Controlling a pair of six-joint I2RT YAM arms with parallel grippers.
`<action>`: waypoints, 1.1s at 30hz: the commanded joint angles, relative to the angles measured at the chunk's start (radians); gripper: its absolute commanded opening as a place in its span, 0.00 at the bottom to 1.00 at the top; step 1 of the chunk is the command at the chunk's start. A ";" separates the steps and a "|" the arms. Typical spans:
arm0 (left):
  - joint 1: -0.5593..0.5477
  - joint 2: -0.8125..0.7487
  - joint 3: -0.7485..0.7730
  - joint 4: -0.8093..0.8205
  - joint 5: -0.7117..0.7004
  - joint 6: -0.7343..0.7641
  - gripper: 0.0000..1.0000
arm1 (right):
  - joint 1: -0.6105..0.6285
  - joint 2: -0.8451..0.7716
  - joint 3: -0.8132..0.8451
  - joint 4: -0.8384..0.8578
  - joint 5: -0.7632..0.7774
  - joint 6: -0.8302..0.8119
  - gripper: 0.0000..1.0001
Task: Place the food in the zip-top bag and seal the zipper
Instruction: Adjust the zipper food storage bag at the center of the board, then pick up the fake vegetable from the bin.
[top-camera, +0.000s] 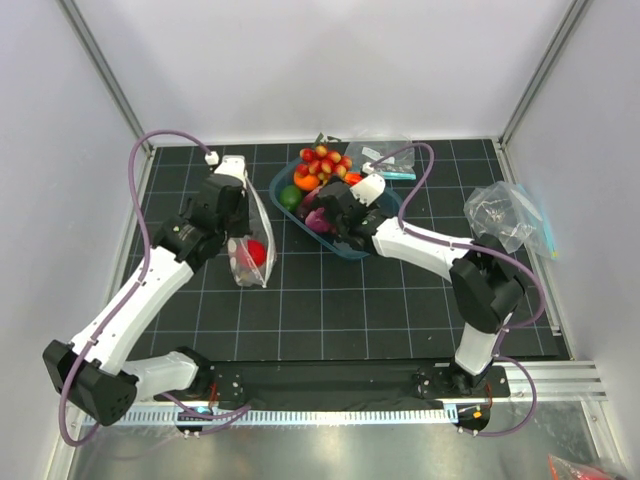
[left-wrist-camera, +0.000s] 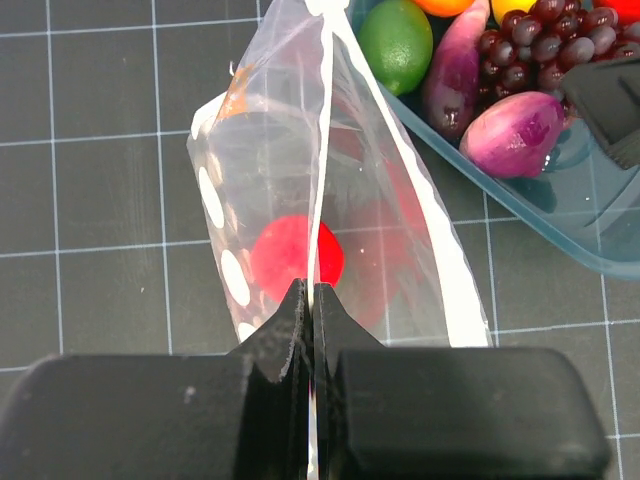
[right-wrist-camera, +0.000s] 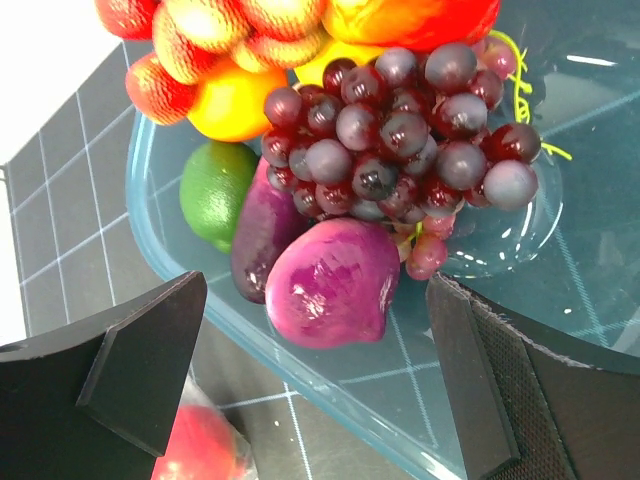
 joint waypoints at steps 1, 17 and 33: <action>0.004 -0.045 -0.008 0.041 0.012 0.015 0.00 | 0.000 0.011 0.001 0.065 -0.003 0.009 1.00; -0.001 -0.121 -0.001 0.030 0.047 0.024 0.00 | 0.000 0.088 -0.002 0.103 -0.062 0.040 0.96; -0.104 -0.012 0.217 -0.252 -0.212 0.036 0.00 | 0.002 0.093 -0.048 0.137 -0.079 0.058 0.84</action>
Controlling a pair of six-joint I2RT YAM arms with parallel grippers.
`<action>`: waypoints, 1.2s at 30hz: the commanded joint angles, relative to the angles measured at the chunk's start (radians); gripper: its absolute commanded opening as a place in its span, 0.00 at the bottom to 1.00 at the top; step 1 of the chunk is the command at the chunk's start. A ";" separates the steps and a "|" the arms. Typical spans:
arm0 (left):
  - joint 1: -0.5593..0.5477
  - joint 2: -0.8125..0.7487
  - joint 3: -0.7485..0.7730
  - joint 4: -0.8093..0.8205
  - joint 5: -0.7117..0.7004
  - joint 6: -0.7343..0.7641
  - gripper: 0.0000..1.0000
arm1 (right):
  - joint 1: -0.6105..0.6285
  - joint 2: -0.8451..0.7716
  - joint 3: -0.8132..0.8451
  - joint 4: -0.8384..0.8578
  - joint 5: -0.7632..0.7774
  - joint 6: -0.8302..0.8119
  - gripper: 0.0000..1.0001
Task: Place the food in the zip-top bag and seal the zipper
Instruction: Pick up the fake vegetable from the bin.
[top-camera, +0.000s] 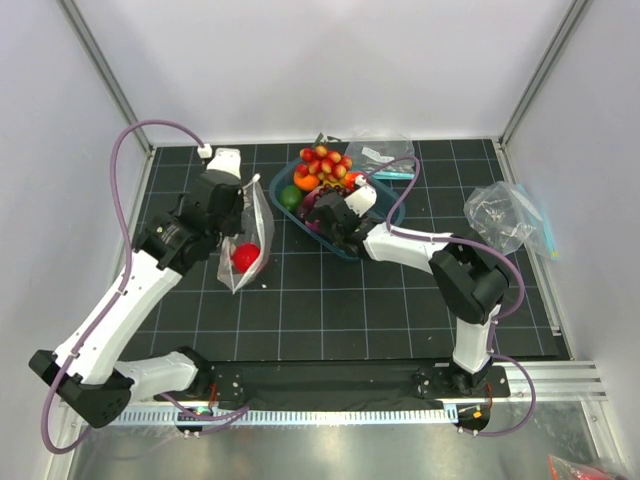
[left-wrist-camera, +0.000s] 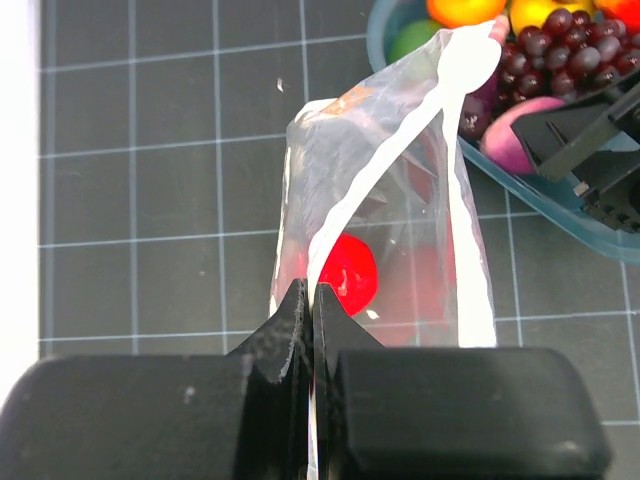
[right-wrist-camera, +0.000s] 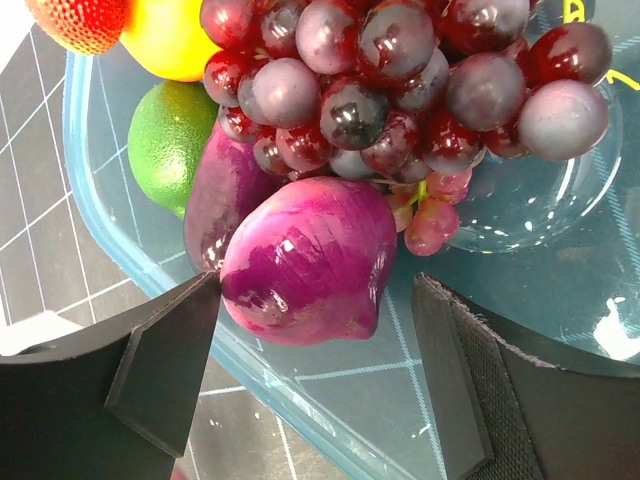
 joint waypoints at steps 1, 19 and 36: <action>-0.032 0.031 0.063 -0.064 -0.103 0.023 0.00 | 0.000 0.002 0.002 0.040 0.013 0.018 0.83; -0.072 0.010 -0.067 0.111 0.008 0.043 0.00 | -0.006 -0.179 -0.123 0.132 0.076 -0.123 0.45; -0.072 -0.015 -0.072 0.146 -0.005 0.073 0.00 | -0.020 -0.162 -0.090 0.103 0.010 -0.187 0.98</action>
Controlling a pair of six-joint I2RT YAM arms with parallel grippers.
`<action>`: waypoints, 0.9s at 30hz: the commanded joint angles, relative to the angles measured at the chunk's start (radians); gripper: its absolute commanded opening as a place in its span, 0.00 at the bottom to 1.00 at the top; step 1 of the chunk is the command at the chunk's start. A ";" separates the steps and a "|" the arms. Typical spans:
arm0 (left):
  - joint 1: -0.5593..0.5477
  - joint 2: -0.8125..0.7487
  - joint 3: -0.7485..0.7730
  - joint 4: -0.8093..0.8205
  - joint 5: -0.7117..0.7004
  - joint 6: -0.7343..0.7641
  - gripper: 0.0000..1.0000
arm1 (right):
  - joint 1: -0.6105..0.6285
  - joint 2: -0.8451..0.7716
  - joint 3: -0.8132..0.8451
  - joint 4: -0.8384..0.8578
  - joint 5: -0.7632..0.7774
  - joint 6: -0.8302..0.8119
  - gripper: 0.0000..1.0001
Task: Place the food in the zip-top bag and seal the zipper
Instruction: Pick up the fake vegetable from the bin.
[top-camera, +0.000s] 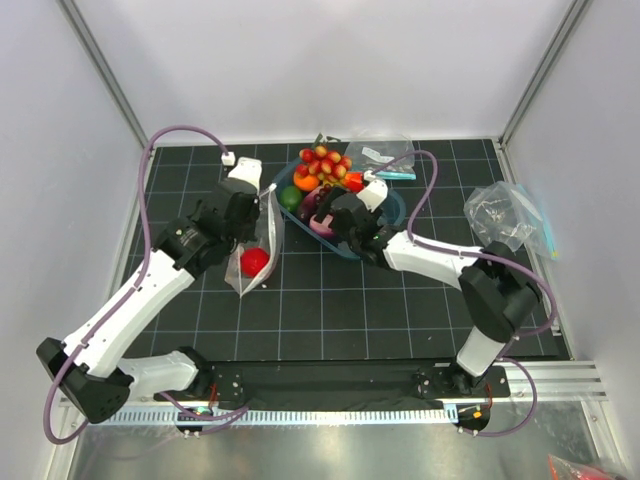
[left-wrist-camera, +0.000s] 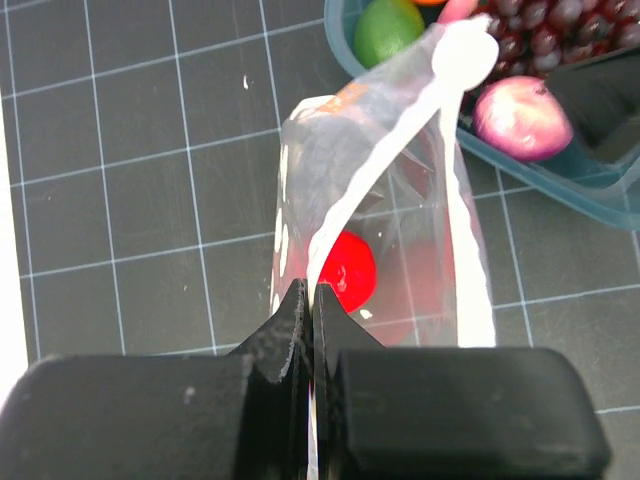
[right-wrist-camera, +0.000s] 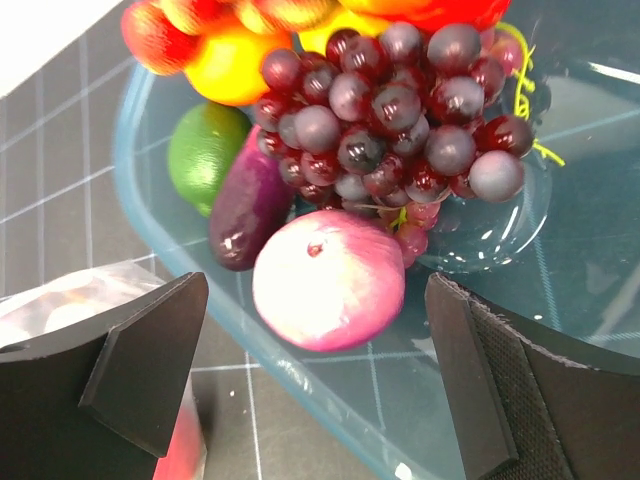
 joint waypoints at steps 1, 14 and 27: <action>-0.001 -0.046 -0.013 0.071 0.003 0.015 0.00 | -0.007 0.050 0.074 -0.026 -0.008 0.051 0.98; -0.003 -0.086 -0.072 0.114 0.009 0.027 0.00 | -0.073 0.221 0.126 0.016 -0.237 0.141 0.99; -0.001 -0.088 -0.096 0.123 0.032 0.024 0.00 | -0.075 0.025 -0.046 0.175 -0.181 0.047 0.44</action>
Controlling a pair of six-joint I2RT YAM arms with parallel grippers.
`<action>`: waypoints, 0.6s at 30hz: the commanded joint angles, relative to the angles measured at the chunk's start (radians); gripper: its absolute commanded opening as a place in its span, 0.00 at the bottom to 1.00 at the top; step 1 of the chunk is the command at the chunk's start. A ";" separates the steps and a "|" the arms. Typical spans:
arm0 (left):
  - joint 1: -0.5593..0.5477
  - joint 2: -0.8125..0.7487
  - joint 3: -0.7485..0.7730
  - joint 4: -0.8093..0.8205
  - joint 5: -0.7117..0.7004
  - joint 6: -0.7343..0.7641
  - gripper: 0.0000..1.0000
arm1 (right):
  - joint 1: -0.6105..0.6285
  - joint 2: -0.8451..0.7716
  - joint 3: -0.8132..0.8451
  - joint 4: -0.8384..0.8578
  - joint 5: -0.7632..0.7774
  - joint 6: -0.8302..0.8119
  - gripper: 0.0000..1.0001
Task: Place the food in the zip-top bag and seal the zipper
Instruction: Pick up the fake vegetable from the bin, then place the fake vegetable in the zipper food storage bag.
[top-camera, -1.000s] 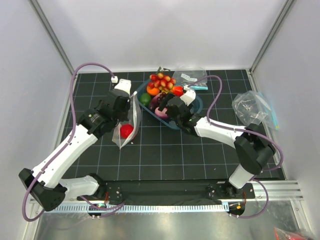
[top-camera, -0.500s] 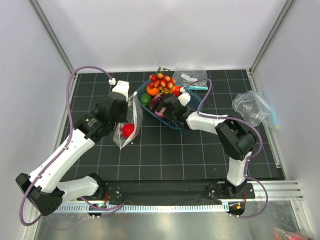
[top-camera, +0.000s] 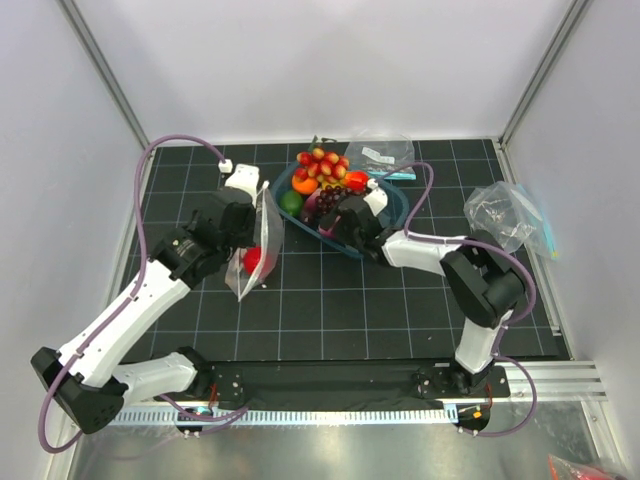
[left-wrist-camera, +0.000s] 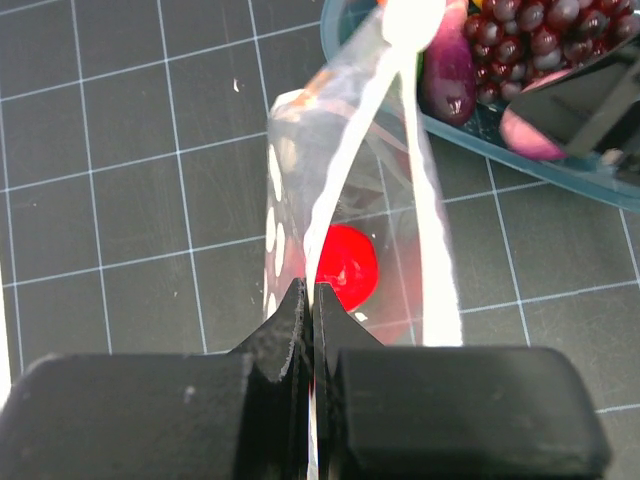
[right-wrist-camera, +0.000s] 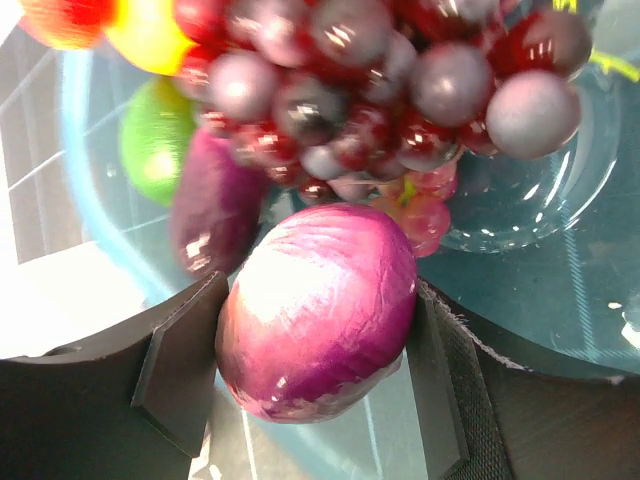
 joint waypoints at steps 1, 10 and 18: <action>-0.003 -0.024 -0.009 0.050 0.020 0.011 0.00 | 0.001 -0.133 -0.021 0.085 0.045 -0.084 0.44; -0.001 -0.042 -0.018 0.059 0.020 0.003 0.00 | 0.040 -0.362 -0.147 0.308 -0.089 -0.357 0.38; -0.001 -0.033 0.040 0.030 0.027 -0.003 0.00 | 0.210 -0.511 -0.204 0.410 -0.087 -0.572 0.37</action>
